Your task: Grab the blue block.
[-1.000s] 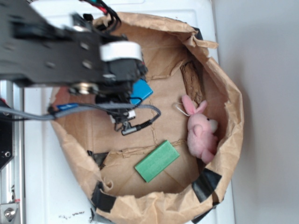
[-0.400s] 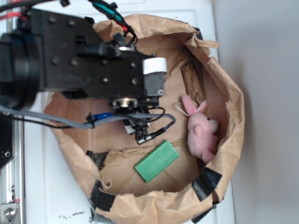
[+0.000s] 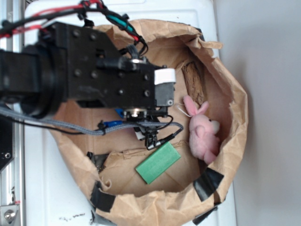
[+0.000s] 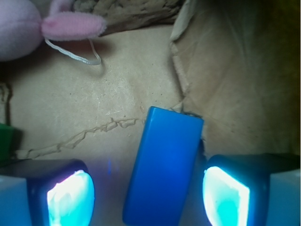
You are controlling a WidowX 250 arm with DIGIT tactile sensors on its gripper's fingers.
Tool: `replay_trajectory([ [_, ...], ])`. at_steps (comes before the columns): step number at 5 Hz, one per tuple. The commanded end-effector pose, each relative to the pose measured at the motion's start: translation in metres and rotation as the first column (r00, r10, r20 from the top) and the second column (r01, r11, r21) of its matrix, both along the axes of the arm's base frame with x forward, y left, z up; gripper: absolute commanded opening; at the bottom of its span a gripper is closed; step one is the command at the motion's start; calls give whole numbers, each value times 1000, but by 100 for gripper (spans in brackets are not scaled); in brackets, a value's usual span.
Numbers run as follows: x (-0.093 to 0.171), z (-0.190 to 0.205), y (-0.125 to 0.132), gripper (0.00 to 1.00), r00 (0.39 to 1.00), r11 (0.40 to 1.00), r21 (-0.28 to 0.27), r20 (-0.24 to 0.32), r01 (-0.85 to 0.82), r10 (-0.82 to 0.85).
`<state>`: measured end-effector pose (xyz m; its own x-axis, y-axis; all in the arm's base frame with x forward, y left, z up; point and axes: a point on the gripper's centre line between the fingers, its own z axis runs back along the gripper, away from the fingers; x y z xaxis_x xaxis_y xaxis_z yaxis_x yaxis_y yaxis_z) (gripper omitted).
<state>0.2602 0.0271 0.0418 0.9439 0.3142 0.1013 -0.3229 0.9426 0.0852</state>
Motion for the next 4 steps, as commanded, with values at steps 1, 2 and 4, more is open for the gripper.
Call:
replay_trajectory([
  [1,17,-27,15,100,998,999,12,44,34,-34],
  [2,17,-15,14,0,999,1000,-12,34,20,-20],
  [4,11,65,8,0,1000,991,-135,10,15,-14],
])
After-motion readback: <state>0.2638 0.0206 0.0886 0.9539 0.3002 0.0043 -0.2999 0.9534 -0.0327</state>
